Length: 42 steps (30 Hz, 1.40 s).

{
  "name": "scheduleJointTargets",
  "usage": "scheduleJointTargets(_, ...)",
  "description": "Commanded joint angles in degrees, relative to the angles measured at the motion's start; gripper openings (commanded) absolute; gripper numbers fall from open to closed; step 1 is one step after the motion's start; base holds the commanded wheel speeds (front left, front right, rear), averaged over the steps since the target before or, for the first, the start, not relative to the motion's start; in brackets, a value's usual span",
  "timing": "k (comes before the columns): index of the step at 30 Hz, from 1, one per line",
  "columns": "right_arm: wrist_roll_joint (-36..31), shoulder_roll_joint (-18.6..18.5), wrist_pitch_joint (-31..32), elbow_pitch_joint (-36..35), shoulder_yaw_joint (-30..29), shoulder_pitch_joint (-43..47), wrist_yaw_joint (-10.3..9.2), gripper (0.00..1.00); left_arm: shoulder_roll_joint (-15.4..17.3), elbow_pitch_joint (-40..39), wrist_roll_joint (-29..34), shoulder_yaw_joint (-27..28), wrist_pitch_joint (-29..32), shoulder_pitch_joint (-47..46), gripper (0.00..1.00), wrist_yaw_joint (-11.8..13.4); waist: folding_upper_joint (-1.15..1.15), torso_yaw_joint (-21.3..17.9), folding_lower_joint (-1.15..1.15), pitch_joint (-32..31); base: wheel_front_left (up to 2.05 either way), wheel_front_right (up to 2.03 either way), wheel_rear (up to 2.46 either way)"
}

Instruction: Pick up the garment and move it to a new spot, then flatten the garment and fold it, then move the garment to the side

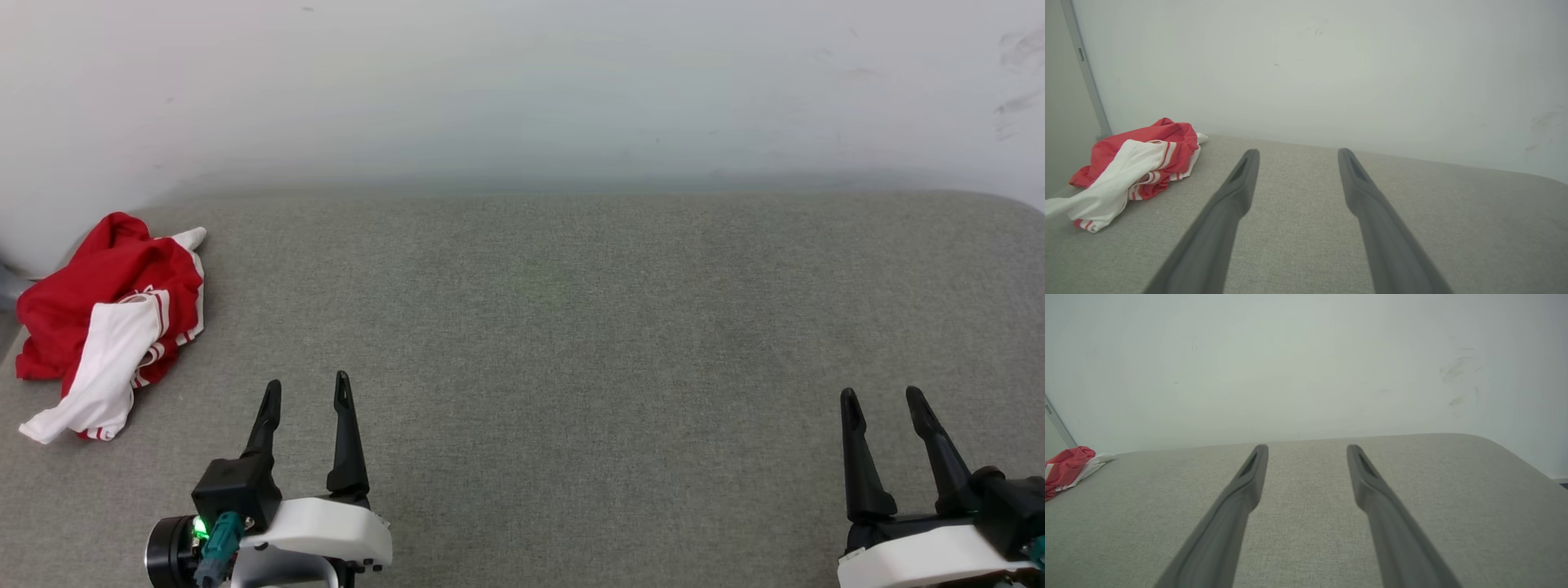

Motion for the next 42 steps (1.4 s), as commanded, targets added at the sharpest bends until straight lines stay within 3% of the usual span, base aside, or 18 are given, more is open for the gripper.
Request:
scheduleJointTargets(1,-1.3,0.0,-0.6,-0.6,0.1,0.6,-0.02,1.0,0.3,-0.5,1.2,-0.1,-0.6,0.4,1.0,0.2,0.0,0.0,-0.01,0.0,0.0,0.0,0.0)
scheduleJointTargets(9,-3.1,0.0,-1.5,-0.8,0.2,0.9,-0.02,1.0,0.2,-0.6,4.4,-0.4,-1.4,0.6,1.0,0.3,0.0,0.0,-0.01,0.0,0.0,0.0,0.0)
scheduleJointTargets(23,-4.6,0.1,-2.9,-1.1,0.7,1.6,-0.03,1.0,-0.2,0.3,6.7,0.0,-2.9,1.4,1.0,-2.4,0.0,0.1,-0.01,-0.4,0.0,0.0,0.0)
scheduleJointTargets(42,-0.1,0.1,-2.8,0.7,1.3,1.9,-0.02,1.0,-0.4,2.3,3.1,0.7,-2.8,1.4,1.0,-3.8,0.0,0.1,-0.01,-0.9,0.0,0.0,0.0)
